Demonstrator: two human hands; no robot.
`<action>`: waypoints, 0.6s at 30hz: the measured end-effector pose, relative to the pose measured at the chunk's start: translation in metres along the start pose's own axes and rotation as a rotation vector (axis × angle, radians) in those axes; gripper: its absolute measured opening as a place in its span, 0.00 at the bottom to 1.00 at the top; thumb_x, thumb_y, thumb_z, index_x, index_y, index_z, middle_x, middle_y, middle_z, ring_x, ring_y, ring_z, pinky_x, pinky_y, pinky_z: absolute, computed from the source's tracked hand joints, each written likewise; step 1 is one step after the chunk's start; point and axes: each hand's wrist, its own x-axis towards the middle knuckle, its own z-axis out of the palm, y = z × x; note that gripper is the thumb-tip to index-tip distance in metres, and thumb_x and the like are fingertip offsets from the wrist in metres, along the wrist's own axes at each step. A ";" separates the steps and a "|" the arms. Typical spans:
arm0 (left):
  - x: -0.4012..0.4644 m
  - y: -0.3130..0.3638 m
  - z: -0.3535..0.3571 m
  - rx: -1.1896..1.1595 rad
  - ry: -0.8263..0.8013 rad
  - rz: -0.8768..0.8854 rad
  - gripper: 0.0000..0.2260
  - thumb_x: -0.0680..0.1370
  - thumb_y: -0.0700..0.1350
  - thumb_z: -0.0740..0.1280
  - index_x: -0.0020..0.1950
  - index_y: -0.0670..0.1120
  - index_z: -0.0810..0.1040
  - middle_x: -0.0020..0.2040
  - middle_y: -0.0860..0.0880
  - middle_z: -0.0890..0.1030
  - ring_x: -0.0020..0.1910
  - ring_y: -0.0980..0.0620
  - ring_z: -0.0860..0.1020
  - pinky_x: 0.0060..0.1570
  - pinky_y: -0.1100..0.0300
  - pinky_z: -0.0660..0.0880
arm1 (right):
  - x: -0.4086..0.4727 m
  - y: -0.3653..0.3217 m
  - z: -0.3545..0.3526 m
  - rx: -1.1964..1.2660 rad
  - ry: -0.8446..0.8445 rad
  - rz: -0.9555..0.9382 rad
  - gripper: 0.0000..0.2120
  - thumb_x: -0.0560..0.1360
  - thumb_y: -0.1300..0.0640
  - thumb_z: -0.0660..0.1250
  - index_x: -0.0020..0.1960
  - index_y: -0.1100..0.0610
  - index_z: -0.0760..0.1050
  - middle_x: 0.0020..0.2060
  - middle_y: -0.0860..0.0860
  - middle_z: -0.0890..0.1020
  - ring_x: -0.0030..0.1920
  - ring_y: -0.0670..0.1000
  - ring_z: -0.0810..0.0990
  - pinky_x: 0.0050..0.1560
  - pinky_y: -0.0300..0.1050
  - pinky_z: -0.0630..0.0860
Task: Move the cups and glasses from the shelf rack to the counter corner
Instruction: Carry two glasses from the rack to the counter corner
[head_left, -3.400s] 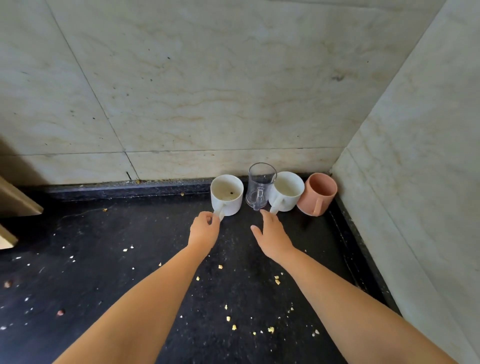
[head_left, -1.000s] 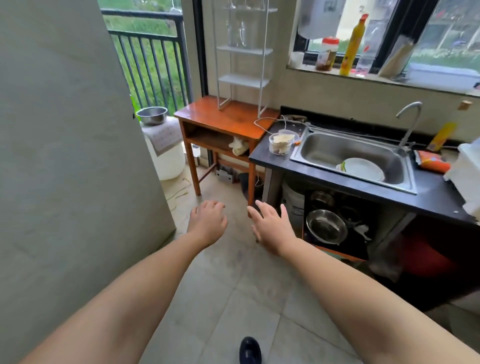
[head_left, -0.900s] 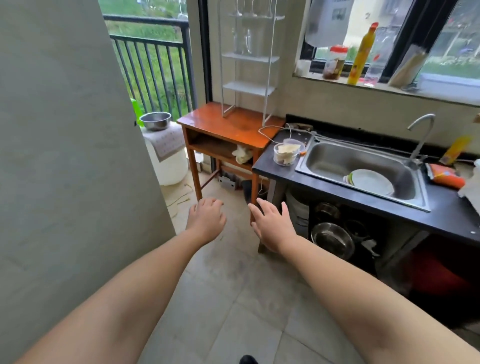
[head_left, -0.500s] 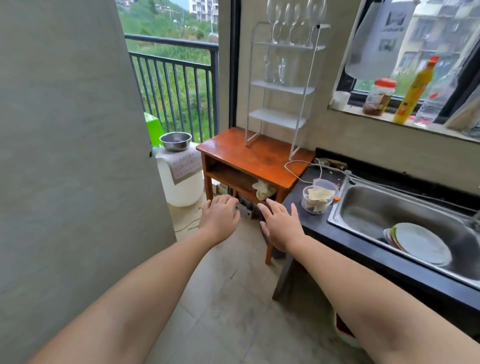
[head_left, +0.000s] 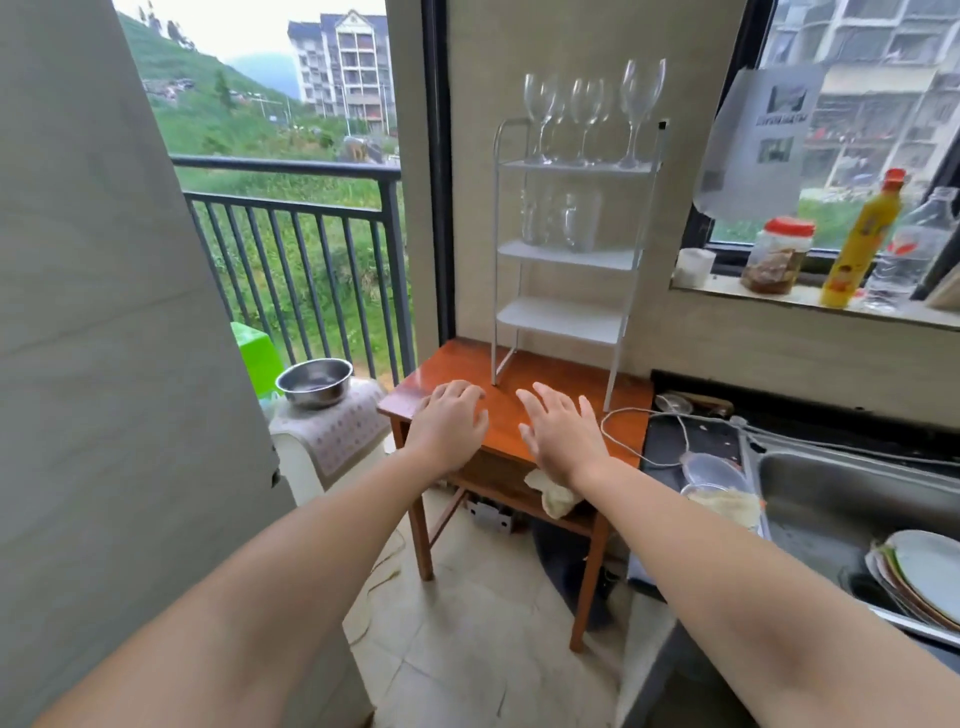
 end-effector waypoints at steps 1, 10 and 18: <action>0.016 -0.006 -0.001 -0.003 0.002 0.019 0.17 0.81 0.48 0.57 0.68 0.46 0.71 0.69 0.48 0.73 0.70 0.47 0.68 0.69 0.50 0.64 | 0.015 -0.002 -0.003 0.014 0.018 0.001 0.24 0.82 0.51 0.53 0.77 0.53 0.55 0.77 0.54 0.60 0.77 0.55 0.58 0.76 0.58 0.55; 0.175 -0.014 0.004 -0.110 0.017 0.121 0.17 0.81 0.46 0.56 0.67 0.43 0.72 0.68 0.45 0.72 0.69 0.45 0.67 0.64 0.49 0.69 | 0.165 0.040 -0.027 0.115 0.139 0.147 0.24 0.82 0.53 0.53 0.76 0.58 0.57 0.75 0.55 0.62 0.73 0.57 0.63 0.67 0.54 0.69; 0.329 -0.015 0.016 -0.172 0.032 0.097 0.18 0.81 0.46 0.56 0.68 0.43 0.70 0.69 0.43 0.70 0.70 0.43 0.66 0.65 0.49 0.69 | 0.286 0.106 -0.045 0.111 0.228 0.227 0.23 0.82 0.53 0.53 0.75 0.60 0.58 0.73 0.57 0.65 0.72 0.57 0.63 0.67 0.54 0.68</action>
